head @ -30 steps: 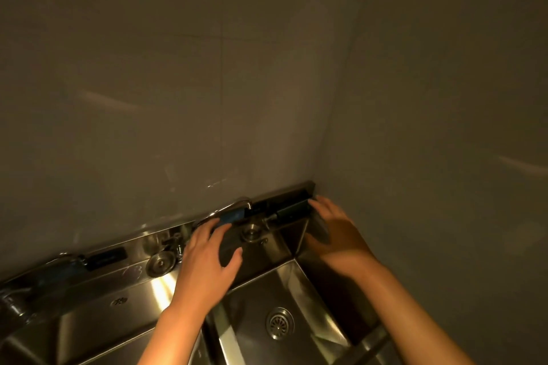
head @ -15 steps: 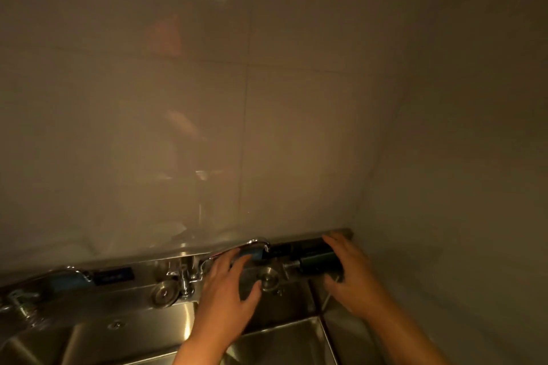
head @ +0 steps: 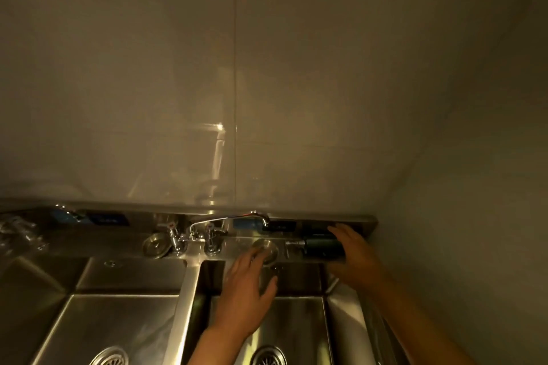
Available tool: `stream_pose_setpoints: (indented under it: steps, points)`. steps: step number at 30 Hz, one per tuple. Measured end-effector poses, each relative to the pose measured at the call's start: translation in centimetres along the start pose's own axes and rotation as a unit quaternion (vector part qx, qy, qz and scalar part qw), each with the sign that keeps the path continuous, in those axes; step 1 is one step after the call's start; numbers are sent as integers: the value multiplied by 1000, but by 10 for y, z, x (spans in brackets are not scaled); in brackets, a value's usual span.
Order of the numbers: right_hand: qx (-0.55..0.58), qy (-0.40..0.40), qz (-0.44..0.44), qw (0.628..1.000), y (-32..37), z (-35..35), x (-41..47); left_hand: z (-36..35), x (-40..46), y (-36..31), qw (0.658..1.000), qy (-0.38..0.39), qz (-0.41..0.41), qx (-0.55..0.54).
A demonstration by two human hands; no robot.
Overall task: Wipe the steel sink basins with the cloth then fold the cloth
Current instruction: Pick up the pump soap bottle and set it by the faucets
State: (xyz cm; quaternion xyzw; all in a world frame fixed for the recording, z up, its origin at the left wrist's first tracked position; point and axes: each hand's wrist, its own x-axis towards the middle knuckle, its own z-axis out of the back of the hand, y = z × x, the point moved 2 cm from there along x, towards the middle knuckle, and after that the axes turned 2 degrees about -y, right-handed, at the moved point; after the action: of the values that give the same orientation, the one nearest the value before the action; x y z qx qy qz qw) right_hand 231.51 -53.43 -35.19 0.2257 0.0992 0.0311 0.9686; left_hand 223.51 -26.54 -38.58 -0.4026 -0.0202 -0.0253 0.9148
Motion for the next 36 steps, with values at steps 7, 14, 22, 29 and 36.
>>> stream_pose_setpoints:
  steps: [7,14,22,29,36]
  points:
    - [-68,34,38,996,-34,-41,47,-37,-5,21,999,6,34,-7]
    - [-108,48,42,992,-49,-69,78,-45,-18,41,997,16,71,9]
    - [-170,24,36,984,-59,-85,95,-48,-17,58,996,15,86,4]
    - [-225,0,43,973,-53,-96,101,-46,-19,65,996,17,90,8]
    - [-145,-36,37,988,-49,-93,90,-29,-29,66,996,9,88,7]
